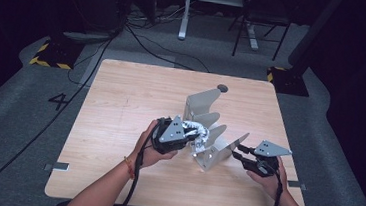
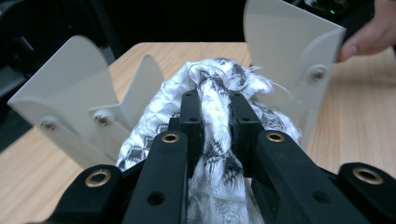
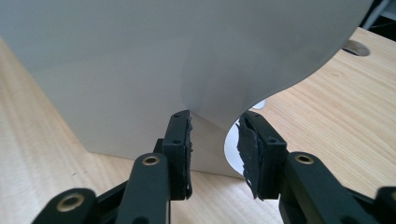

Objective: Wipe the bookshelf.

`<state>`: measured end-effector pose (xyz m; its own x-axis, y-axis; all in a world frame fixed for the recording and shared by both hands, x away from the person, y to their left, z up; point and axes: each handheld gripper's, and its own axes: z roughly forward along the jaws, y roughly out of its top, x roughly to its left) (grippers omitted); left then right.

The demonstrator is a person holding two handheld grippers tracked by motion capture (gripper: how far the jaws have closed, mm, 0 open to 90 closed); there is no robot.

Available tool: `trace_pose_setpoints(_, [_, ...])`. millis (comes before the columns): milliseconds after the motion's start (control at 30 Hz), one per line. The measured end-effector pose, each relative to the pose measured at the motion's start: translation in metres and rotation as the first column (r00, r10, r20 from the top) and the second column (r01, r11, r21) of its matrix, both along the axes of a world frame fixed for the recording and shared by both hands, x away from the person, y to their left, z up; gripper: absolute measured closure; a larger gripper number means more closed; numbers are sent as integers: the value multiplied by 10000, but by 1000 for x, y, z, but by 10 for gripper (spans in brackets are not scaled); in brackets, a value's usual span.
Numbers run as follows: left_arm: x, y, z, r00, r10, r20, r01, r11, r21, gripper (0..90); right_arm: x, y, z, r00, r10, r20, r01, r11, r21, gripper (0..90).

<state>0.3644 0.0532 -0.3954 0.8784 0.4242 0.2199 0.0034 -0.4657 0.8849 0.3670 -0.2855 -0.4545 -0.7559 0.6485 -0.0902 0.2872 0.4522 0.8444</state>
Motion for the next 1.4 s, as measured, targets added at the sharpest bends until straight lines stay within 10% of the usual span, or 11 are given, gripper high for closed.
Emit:
trace_pose_setpoints(400, [29,41,8,9791,2028,-158,-2032,9724,-1145,784,18,5,9,9986,-475,244,469,9986,265,640])
trace_pose_setpoints(700, [46,22,-21,9711,2384,-121,-2381,9710,201,783,17,8,3,9989,-433,178,429,9989,208,617])
trace_pose_setpoints(867, [52,20,-42,9699,2278,-856,-2254,9736,364,783,17,10,-2,9995,-320,72,320,9995,14,616])
trace_pose_setpoints(1133, [58,13,-81,9619,2079,-1777,-1759,9678,1803,775,11,3,5,9990,-429,157,427,9990,136,614])
trace_pose_setpoints(1400, [45,20,-68,9714,1768,-1586,-1578,9795,1254,769,0,-21,34,9947,-936,420,905,9935,695,608])
